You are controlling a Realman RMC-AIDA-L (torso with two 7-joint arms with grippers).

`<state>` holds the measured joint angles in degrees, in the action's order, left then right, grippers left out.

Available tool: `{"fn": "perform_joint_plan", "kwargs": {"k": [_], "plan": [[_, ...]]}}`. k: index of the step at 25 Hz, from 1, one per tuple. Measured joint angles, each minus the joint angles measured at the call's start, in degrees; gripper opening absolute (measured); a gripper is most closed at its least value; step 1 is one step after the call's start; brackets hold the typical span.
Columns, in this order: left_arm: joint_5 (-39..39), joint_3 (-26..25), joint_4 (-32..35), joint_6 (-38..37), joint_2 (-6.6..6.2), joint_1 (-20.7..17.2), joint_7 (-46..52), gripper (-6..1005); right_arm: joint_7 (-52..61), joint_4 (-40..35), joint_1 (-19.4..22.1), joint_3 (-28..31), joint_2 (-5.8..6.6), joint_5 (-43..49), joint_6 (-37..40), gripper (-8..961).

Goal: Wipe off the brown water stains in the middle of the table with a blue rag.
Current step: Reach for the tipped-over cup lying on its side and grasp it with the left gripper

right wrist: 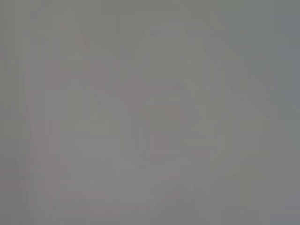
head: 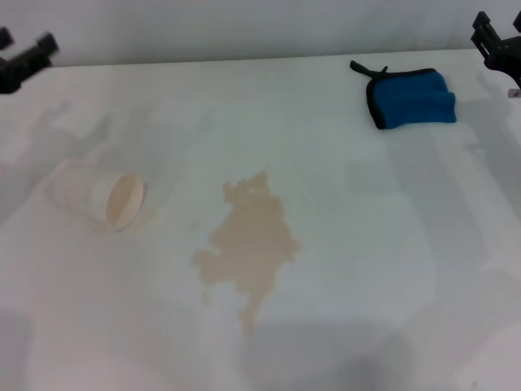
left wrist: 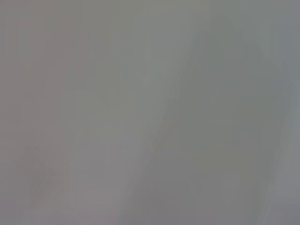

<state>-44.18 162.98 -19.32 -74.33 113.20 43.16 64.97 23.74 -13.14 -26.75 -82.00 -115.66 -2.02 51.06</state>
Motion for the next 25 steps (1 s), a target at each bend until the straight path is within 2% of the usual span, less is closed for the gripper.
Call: {"fn": "perform_joint_plan", "kwargs": {"k": [4, 7, 11, 17, 25], "plan": [[14.8, 0.0, -6.5, -6.6, -3.05, 3.9, 5.7, 865, 0.0, 0.3, -0.5, 0.0, -0.08, 0.0, 0.0, 680], [23.9, 0.1, -13.5, -12.8, -4.11, 6.9, 4.9, 863, 0.0, 0.3, -0.7, 0.0, -0.09, 0.0, -0.1, 680], [31.2, 0.1, -21.5, -19.4, -4.60, 10.0, -0.1, 859, -0.1, 0.4, -0.8, 0.1, -0.08, 0.0, -0.5, 679], [33.1, 0.1, -29.5, -24.5, -4.35, 12.6, -10.5, 853, 0.0, 0.3, -0.9, 2.1, 0.13, 0.0, -0.7, 679], [36.1, 0.2, -32.4, -27.8, -4.59, 14.8, -12.8, 846, 0.2, 0.0, -1.4, 2.6, 0.30, 0.0, -0.8, 679]]}}
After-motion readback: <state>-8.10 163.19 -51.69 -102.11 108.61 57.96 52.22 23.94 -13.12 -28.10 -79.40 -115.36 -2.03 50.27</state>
